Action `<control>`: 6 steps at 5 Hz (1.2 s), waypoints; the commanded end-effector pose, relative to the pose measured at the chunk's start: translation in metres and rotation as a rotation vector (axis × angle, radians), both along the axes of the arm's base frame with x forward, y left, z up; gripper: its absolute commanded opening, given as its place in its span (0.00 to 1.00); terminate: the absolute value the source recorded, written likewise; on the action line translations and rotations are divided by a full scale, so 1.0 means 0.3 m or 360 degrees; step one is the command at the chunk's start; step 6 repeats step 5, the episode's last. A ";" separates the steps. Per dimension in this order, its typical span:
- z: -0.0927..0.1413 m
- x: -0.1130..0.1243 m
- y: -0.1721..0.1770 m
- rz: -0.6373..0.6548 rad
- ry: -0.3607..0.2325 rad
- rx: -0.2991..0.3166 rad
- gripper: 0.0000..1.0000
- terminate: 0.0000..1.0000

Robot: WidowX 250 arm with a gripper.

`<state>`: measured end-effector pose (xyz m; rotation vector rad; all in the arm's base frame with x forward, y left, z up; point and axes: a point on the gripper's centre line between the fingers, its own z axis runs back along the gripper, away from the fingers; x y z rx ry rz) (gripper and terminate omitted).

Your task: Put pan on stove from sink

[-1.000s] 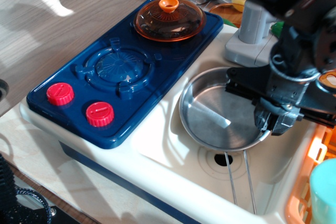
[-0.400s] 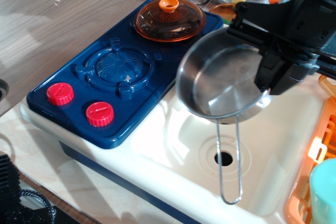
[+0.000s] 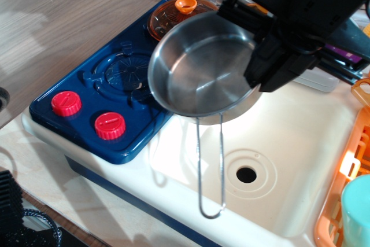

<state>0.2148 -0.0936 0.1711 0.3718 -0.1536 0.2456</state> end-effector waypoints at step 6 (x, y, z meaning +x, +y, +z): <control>-0.046 -0.015 0.318 -0.0178 0.0011 -0.0088 0.00 1.00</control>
